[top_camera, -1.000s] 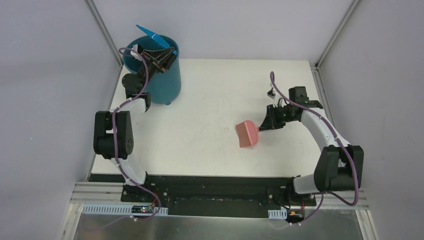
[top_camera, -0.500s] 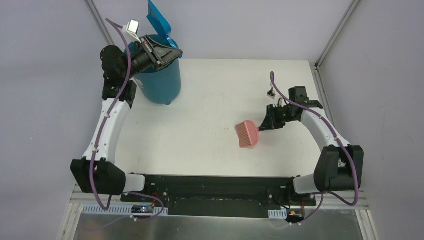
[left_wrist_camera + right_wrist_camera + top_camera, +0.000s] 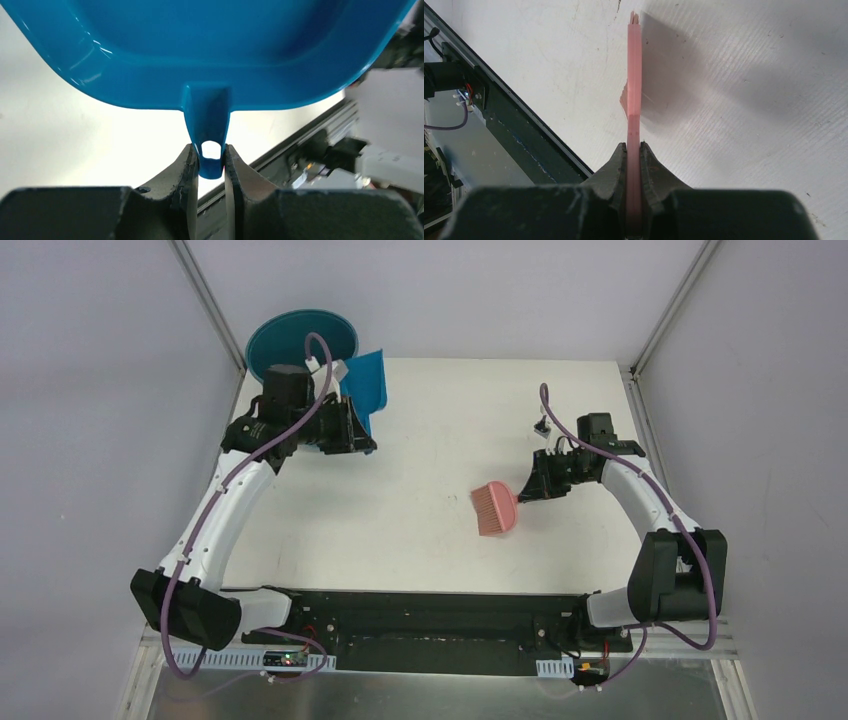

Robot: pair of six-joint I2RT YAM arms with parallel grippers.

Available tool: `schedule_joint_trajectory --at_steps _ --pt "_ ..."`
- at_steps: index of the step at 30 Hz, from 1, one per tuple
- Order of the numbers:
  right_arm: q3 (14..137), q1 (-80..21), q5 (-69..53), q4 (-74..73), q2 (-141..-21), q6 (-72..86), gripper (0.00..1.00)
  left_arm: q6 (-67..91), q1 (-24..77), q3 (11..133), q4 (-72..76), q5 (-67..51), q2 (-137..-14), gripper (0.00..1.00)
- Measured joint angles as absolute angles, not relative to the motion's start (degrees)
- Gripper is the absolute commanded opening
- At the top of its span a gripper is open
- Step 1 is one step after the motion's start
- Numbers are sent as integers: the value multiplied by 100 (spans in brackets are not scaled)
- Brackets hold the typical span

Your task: Sweep away the paper scraps from the table

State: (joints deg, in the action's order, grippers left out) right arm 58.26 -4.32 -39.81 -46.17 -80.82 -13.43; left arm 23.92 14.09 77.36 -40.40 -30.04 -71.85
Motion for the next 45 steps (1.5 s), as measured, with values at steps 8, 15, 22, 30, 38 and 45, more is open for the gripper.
schedule_joint_trajectory --at_steps 8,15,22,30,38,45 --pt "5826 -416 -3933 -4617 -8012 -1339 0 1621 2128 7332 -5352 -2322 -7002 0" --pt "5907 -119 -4169 -4678 -8016 -1280 0 1164 2980 7185 -6058 -1782 -7330 0" --pt "6283 180 -5240 -5170 -8713 -1361 0 899 3358 7185 -6211 -996 -8318 0" --pt "6322 226 -5478 -5605 -9548 -1441 0 698 3887 7185 -6228 -198 -9609 2" --pt "6370 80 -5500 -5889 -10593 -1446 0 690 4213 7185 -6208 -161 -10073 9" --pt "6565 -242 -5537 -6104 -10940 -1441 11 631 4241 7172 -6136 -207 -10250 14"
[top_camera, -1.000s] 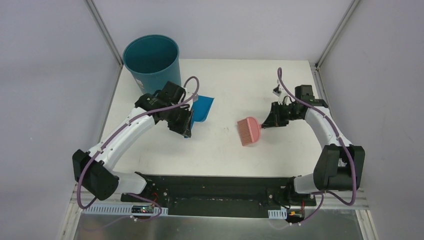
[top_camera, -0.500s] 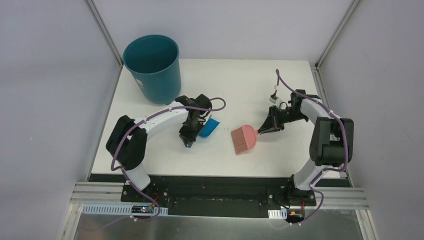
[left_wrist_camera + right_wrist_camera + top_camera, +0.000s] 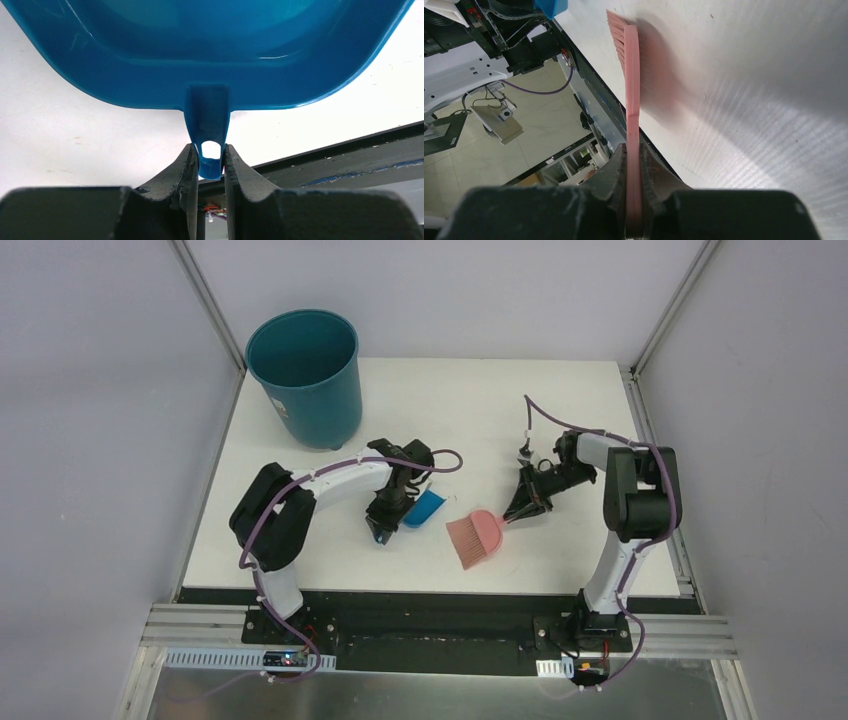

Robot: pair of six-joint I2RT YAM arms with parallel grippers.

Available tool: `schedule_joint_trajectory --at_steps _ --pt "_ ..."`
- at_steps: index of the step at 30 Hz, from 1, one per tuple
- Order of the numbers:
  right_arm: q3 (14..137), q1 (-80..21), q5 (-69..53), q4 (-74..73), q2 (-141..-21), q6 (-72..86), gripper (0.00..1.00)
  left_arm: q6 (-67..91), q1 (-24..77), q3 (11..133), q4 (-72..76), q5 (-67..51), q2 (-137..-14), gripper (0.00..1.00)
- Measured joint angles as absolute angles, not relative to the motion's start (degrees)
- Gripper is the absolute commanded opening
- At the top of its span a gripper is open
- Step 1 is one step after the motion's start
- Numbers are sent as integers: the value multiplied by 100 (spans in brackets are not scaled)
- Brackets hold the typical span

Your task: Sweep away the paper scraps from the table

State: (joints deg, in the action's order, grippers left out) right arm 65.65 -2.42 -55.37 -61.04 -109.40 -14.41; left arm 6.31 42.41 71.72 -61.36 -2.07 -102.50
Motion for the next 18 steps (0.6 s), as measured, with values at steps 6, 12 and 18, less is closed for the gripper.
schedule_joint_trajectory --at_steps 6,12,18 --pt "6657 -489 -5564 -6230 -11238 -1431 26 576 4246 7118 -6025 -508 -10372 21" --pt "6659 -563 -5260 -6171 -11225 -1367 45 523 4246 7087 -5959 -661 -10479 23" --pt "6657 -563 -4884 -6125 -11015 -1356 49 517 4246 7076 -5953 -808 -10479 36"
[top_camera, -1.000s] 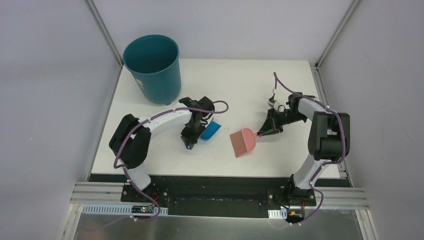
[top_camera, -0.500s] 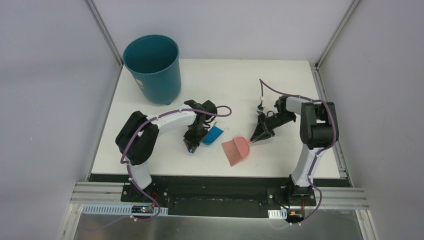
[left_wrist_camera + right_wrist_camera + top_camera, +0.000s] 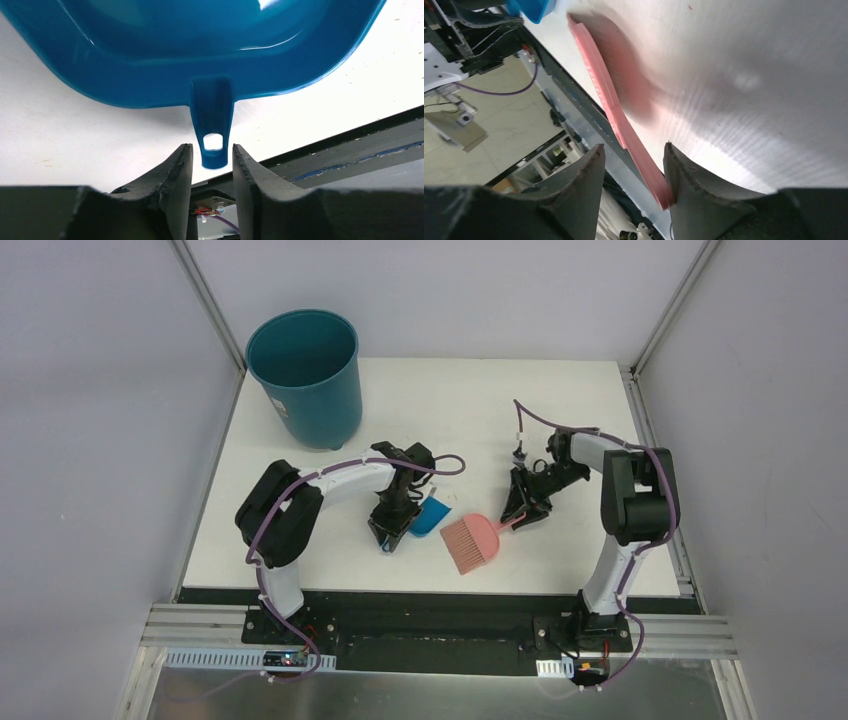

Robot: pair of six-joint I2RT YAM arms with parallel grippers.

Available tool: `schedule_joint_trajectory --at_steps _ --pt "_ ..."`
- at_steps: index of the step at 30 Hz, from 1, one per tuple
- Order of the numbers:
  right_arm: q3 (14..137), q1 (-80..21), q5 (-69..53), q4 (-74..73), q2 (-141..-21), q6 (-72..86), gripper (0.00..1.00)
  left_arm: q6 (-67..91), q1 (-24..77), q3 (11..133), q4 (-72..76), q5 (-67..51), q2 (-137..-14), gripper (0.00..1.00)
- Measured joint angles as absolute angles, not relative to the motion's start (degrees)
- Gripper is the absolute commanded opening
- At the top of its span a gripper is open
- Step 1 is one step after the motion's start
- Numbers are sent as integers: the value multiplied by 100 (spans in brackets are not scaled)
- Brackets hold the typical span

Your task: Sweep away the paper scraps from the table

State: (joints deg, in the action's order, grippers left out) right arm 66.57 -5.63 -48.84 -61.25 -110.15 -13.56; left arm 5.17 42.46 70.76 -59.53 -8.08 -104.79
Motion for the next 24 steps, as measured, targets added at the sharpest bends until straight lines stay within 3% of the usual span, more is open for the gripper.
schedule_joint_trajectory --at_steps 10,16,19,21,22,24 --pt "6659 -515 -2862 -5815 -9981 -1162 52 513 4246 7159 -6239 -788 -10119 42" --pt "6954 -346 -2440 -5756 -9566 -1162 55 449 4276 7540 -6473 -561 -9662 44" --pt "7170 -331 -2447 -5601 -9369 -1122 63 412 4250 7708 -6425 -213 -9513 45" --pt "7190 -329 -2438 -5332 -9085 -1022 80 403 4143 7708 -6267 -3 -9386 46" --pt "7157 -322 -2427 -5142 -8897 -937 97 410 4042 7642 -6097 40 -9286 46" --pt "6989 -309 -2381 -4668 -8464 -762 100 447 3756 7408 -5649 51 -8982 47"
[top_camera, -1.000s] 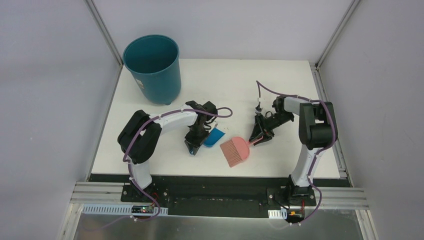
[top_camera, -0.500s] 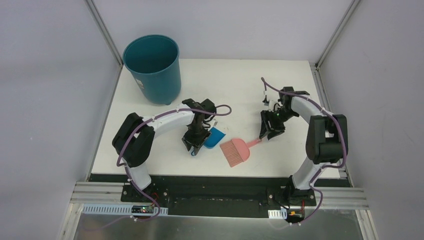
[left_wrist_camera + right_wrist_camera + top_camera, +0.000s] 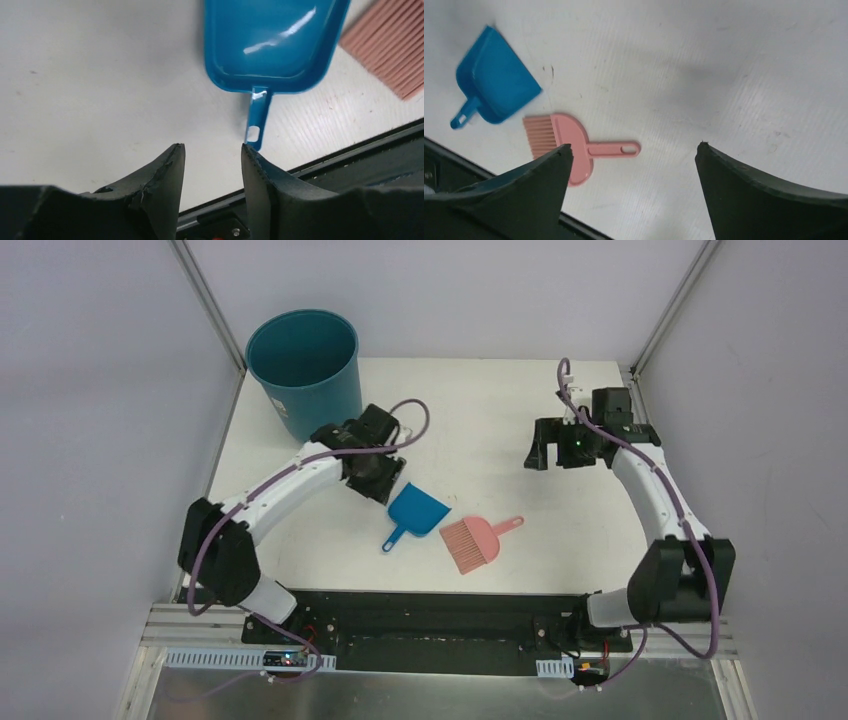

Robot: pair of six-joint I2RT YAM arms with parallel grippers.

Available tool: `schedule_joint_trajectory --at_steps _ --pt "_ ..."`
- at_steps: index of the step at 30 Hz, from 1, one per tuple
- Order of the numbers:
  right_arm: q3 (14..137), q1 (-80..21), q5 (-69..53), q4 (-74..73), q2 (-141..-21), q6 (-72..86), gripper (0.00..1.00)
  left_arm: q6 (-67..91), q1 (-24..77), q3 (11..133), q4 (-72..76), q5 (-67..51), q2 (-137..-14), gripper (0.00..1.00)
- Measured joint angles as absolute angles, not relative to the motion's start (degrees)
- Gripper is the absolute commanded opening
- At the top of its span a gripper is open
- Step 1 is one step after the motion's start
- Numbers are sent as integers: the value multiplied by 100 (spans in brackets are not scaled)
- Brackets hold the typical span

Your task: Sweep away the paper scraps from the table

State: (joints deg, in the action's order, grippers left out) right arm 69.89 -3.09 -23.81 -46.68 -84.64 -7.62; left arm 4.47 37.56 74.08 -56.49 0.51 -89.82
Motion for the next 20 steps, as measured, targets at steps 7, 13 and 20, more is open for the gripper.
schedule_joint_trajectory --at_steps 7,13,20 --pt "6320 -178 -2316 -3365 -7345 -336 100 668 2554 6222 -4156 -64 -7150 60" --pt "5817 3 -2318 -2825 -7266 -154 100 711 2591 6014 -3586 152 -6440 79" --pt "5752 373 -2318 -2504 -7255 607 100 773 2589 5990 -3452 204 -6475 84"
